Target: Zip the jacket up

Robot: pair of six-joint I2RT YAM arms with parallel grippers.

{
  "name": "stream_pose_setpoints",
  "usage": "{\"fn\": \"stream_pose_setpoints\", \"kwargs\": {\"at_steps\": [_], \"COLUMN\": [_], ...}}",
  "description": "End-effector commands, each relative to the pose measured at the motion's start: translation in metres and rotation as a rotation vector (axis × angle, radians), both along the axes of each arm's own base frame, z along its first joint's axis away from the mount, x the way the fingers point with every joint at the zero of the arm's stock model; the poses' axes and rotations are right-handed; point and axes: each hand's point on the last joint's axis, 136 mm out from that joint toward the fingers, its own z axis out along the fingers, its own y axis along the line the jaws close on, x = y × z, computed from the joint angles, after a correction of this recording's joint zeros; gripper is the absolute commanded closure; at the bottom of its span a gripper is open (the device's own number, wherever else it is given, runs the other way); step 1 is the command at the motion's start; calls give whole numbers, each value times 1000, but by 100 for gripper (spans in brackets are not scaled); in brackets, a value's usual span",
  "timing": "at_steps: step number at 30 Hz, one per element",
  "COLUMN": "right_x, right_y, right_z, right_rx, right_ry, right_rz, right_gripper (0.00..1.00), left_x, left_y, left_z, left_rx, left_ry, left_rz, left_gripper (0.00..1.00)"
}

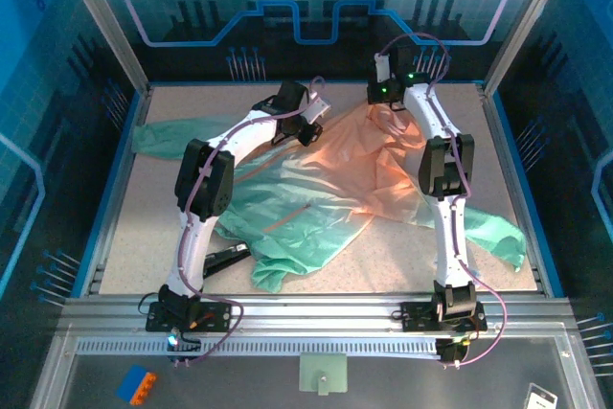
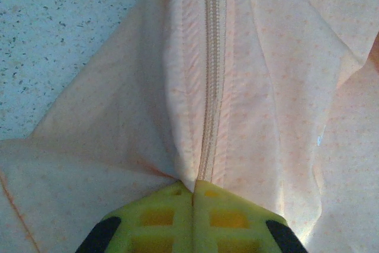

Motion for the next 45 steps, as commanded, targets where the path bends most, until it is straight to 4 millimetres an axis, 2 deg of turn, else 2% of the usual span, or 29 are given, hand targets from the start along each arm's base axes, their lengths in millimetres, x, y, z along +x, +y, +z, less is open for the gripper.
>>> {"fn": "stream_pose_setpoints", "kwargs": {"at_steps": [1,9,14,21,23,25,27,30,34,36,41,45], "right_x": [13,24,26,25,26,25,23,18,3,-10,-47,-88], "right_y": [-41,-51,-47,-51,-48,-47,-46,-46,-47,-46,-40,-35], "right_z": [-2,5,11,24,33,43,57,81,108,118,125,127], "right_rx": [-67,-67,-56,-73,-64,-54,-47,-51,-58,-57,-19,7], "right_ry": [-25,-57,-74,-97,-117,-132,-150,-181,-200,-207,-232,-263], "right_rz": [-72,-88,-74,-74,-64,-64,-64,-67,-69,-66,-51,-37], "right_gripper": [100,100,100,100,99,81,66,57,53,52,47,43], "left_x": [-7,-5,-4,3,6,8,11,12,5,-1,-24,-50], "left_y": [10,12,10,11,11,12,14,21,35,44,78,111], "left_z": [11,10,11,26,37,51,70,104,139,149,168,176], "left_rx": [-4,-3,-15,-17,-22,-29,-37,-55,-66,-61,-53,-105], "left_ry": [30,31,29,-13,-32,-59,-96,-150,-195,-210,-237,-234], "left_rz": [10,20,24,36,47,53,62,78,105,123,219,311], "left_gripper": [100,100,100,99,73,54,45,40,38,37,28,24]}}
